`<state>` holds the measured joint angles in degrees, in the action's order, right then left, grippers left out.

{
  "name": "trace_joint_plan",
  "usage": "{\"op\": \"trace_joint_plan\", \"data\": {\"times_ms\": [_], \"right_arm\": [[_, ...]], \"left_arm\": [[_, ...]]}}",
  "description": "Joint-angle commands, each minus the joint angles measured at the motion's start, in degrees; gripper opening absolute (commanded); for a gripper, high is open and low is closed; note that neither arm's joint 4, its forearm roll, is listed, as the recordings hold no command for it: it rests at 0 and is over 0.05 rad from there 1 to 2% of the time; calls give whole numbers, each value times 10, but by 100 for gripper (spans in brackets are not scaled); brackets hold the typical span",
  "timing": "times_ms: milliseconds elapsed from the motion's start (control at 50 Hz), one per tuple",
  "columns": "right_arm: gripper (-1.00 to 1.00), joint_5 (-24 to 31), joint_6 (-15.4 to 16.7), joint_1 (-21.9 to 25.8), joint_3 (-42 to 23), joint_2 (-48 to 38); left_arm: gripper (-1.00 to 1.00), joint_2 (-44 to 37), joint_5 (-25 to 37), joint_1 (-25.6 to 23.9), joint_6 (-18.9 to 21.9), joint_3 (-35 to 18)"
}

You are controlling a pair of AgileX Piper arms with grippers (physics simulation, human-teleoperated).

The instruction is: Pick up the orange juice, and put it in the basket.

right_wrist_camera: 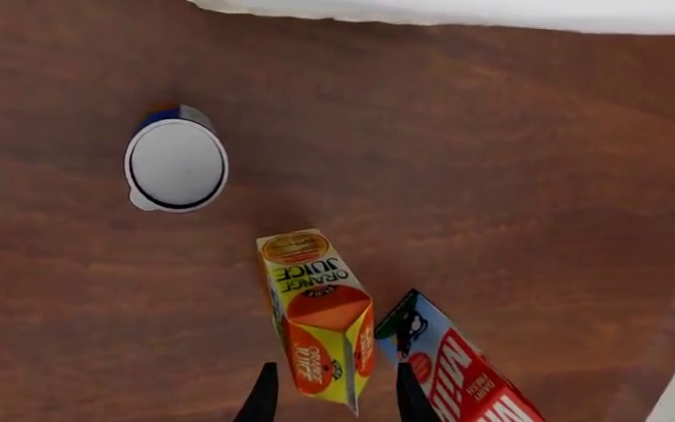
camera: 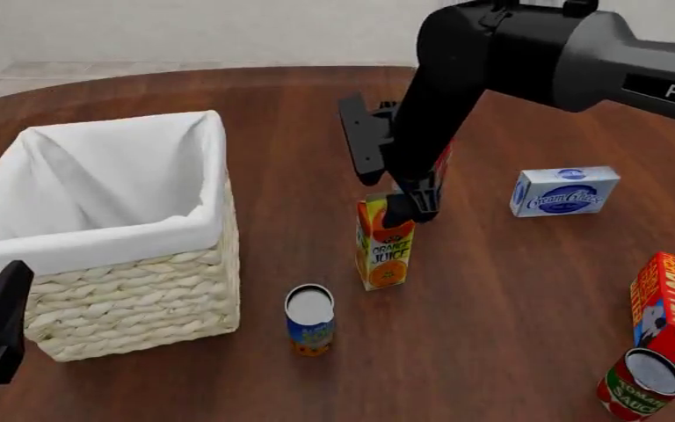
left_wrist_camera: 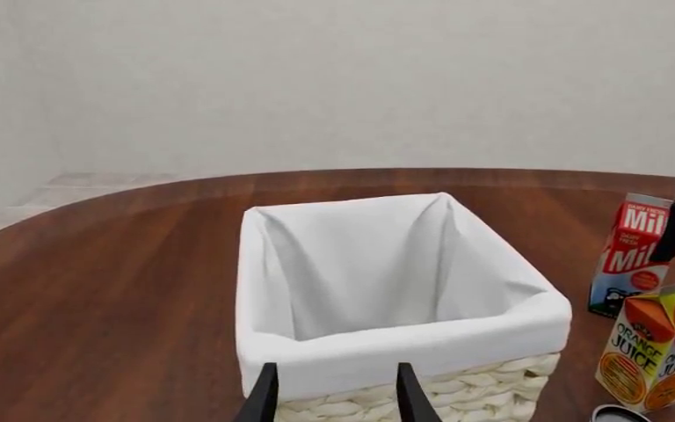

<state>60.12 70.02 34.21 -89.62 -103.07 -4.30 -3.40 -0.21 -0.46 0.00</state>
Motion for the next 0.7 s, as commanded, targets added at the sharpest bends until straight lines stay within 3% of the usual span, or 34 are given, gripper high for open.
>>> {"op": "trace_joint_plan", "data": {"times_ms": [20, 180, 380, 700], "right_arm": [[100, -12, 1, -6, 9, -8], [100, -29, 10, -11, 6, -19], [100, -32, -15, 9, 1, -27], [100, -52, -26, 6, 29, -38]], "left_arm": [[100, 4, 2, -1, 1, 0], [100, 10, 7, 1, 0, 0], [100, 7, 5, 2, -4, 0], [100, 7, 5, 1, -3, 0]]}}
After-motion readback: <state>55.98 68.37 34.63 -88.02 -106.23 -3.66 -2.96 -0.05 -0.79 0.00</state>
